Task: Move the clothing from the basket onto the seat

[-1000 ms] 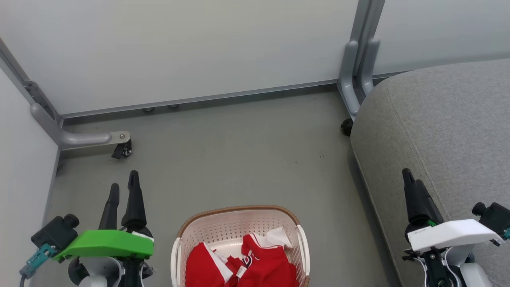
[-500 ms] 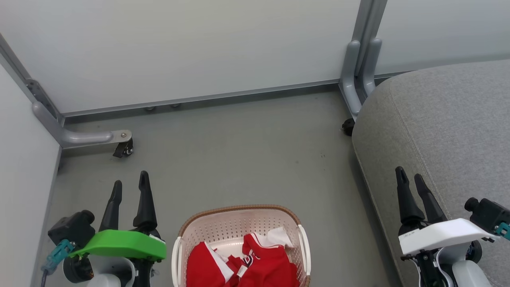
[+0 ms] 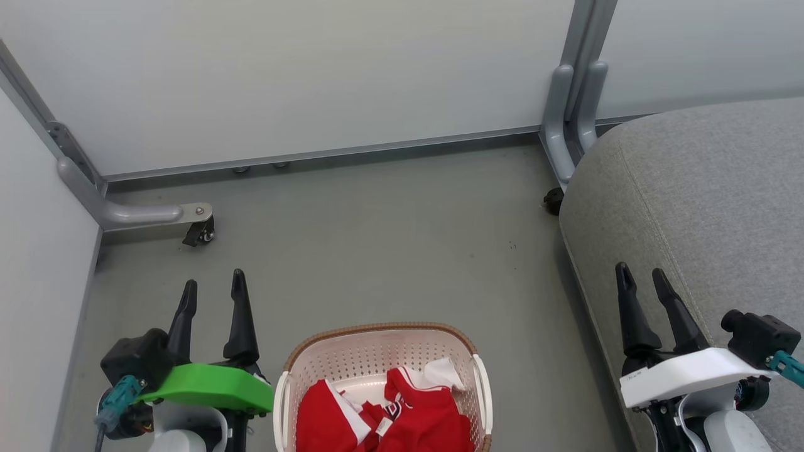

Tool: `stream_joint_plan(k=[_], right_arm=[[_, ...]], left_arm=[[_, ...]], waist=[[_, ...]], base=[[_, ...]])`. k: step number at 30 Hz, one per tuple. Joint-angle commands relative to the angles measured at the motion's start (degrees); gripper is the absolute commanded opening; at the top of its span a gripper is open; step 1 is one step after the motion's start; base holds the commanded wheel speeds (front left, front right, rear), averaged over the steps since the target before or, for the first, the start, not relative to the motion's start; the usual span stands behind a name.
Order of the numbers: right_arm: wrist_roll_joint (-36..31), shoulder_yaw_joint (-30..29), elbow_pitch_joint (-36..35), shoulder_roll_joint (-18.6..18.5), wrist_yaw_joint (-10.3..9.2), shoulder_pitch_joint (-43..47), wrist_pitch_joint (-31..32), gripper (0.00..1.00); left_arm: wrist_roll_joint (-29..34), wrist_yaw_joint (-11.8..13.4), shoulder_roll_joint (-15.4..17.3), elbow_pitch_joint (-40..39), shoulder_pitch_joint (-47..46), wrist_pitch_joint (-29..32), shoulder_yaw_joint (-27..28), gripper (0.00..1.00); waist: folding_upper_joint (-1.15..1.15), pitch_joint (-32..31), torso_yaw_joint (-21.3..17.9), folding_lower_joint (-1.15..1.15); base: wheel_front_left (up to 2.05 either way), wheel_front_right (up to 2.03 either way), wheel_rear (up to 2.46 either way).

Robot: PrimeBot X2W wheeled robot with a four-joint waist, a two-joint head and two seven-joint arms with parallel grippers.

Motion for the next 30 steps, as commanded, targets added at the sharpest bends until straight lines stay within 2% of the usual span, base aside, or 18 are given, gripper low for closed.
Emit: stream_joint_plan(k=[1, 30], right_arm=[[-1.7, 0.1, -0.7, -0.4, 0.01, 0.1, -0.6, 1.00], [-16.2, 1.3, -1.5, -0.5, 0.02, 0.4, -4.1, 1.00]], left_arm=[[1.7, 0.1, 0.5, -0.6, -1.4, -0.6, -0.2, 1.00], [14.8, 0.6, 0.5, -0.6, -1.9, -4.1, -2.1, 1.00]], waist=[[0.39, 0.0, 0.1, 0.00], [0.53, 0.2, 1.0, 0.00]], base=[[0.00, 0.00, 0.00], [0.00, 0.00, 0.00]])
